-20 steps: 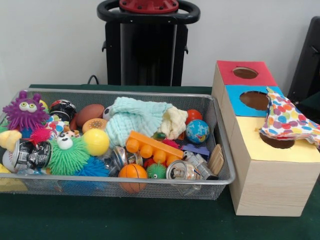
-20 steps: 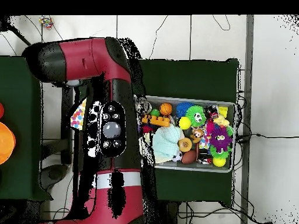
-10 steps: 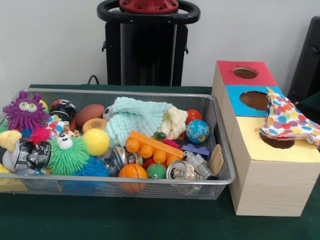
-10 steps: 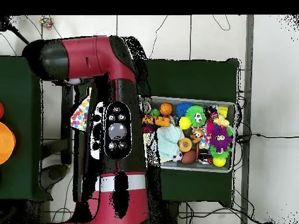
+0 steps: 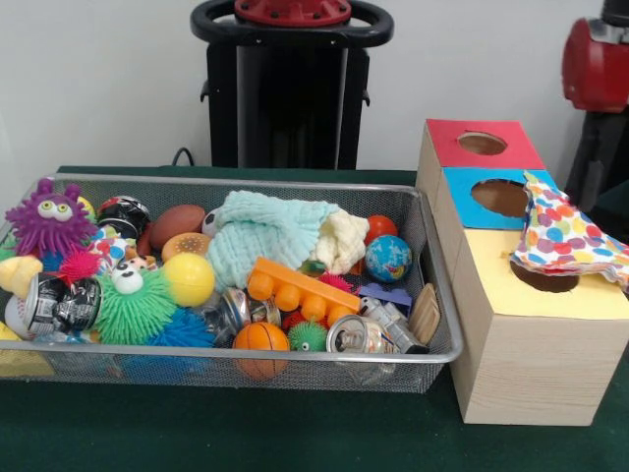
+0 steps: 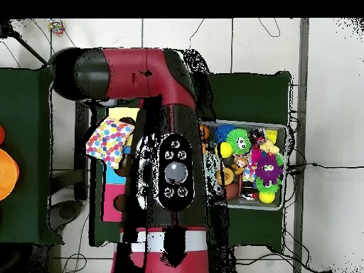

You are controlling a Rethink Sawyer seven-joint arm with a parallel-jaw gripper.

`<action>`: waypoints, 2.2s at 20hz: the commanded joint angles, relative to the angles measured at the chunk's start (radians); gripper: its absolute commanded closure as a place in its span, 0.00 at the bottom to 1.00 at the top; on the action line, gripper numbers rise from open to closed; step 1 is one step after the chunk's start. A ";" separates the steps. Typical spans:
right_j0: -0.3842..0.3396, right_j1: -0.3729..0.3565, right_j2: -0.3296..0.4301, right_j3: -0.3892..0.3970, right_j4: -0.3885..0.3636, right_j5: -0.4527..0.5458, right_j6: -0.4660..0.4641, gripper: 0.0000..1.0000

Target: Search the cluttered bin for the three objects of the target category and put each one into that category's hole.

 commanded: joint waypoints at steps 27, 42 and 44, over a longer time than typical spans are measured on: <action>-0.109 -0.031 0.141 0.098 -0.149 0.145 -0.206 0.00; -0.115 -0.029 0.157 0.082 -0.182 0.165 -0.201 0.00; -0.113 -0.023 0.159 0.069 -0.185 0.173 -0.202 0.00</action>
